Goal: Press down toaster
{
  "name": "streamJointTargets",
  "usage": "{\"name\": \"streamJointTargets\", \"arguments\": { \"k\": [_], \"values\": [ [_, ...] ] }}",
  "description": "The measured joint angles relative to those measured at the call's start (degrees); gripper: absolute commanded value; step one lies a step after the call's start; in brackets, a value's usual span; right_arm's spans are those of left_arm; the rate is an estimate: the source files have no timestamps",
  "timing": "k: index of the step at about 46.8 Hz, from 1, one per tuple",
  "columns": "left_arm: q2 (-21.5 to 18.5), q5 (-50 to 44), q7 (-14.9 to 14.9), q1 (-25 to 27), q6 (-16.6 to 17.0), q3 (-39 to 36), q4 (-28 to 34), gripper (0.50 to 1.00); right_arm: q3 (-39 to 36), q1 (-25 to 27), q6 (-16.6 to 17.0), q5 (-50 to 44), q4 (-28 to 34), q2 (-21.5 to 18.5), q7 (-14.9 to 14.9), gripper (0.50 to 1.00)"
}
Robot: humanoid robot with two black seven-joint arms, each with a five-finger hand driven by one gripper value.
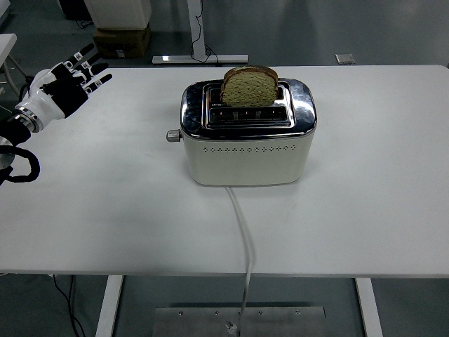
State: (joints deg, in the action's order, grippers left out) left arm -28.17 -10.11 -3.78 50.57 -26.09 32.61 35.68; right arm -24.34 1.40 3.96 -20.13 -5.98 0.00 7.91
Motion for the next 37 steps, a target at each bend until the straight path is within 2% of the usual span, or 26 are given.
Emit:
{"name": "streamJointTargets", "arguments": {
  "k": [37],
  "values": [
    [0.1, -0.5, 0.0, -0.7, 0.1, 0.2, 0.0, 1.0, 0.0, 0.0, 0.1, 0.0, 0.0, 0.0, 0.0, 1.0]
  ]
}}
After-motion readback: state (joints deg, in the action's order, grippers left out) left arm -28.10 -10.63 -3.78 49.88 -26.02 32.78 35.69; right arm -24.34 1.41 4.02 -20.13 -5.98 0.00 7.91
